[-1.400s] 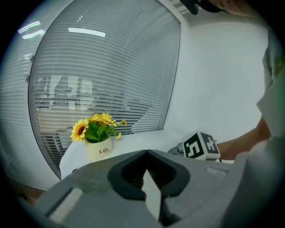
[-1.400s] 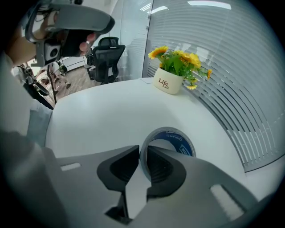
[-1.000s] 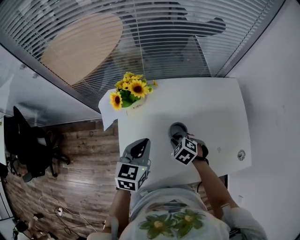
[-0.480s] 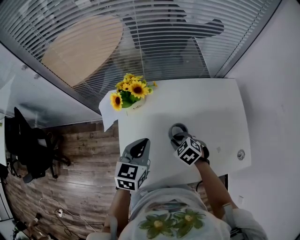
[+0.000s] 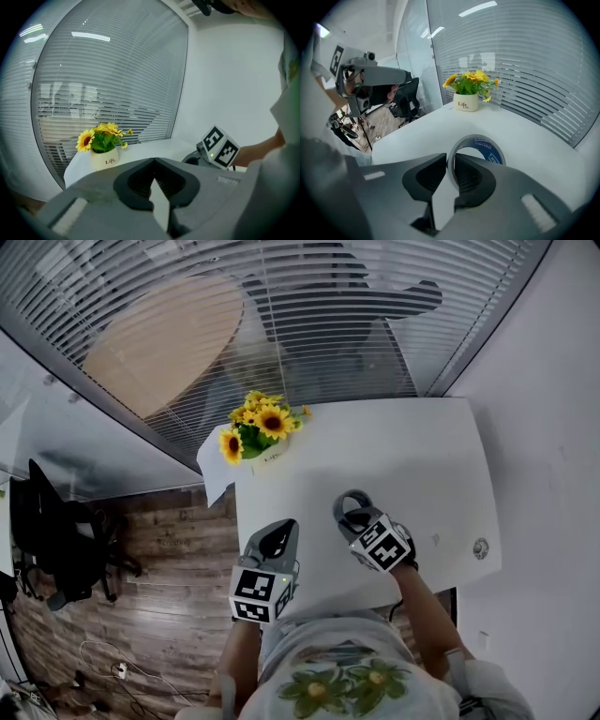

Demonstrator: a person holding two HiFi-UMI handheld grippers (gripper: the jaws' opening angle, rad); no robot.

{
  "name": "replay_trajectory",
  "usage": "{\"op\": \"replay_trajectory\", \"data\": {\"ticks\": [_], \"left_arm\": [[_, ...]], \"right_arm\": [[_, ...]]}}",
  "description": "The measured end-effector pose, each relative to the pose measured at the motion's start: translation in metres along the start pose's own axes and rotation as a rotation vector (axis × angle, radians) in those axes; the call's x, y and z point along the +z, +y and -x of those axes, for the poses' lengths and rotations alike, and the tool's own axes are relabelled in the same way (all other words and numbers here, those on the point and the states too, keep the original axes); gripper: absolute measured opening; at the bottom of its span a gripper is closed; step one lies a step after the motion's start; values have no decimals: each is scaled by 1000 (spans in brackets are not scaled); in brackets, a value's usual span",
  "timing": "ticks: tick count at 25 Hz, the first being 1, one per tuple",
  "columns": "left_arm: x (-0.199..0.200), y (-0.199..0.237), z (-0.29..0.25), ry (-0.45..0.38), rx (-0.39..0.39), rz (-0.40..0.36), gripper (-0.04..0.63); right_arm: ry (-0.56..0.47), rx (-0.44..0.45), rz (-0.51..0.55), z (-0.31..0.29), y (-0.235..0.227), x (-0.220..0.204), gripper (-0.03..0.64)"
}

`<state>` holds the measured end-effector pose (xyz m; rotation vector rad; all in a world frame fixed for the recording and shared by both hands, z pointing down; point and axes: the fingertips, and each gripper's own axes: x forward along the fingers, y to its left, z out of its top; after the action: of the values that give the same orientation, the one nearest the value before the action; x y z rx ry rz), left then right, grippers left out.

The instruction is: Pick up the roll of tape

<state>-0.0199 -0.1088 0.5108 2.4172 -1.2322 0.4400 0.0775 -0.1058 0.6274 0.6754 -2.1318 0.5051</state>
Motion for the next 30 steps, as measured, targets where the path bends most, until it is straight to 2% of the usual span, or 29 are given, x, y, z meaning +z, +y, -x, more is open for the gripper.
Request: {"op": "replay_trajectory", "data": {"ticks": [20,30], "left_arm": [[2,-3,10,-15,8,-4,3],[0,-6,12,-23,6,-7,3]], "right_arm": [[-204,78,-233,32,8,23,58],[-293,112,-305,45,17,33,58]]}}
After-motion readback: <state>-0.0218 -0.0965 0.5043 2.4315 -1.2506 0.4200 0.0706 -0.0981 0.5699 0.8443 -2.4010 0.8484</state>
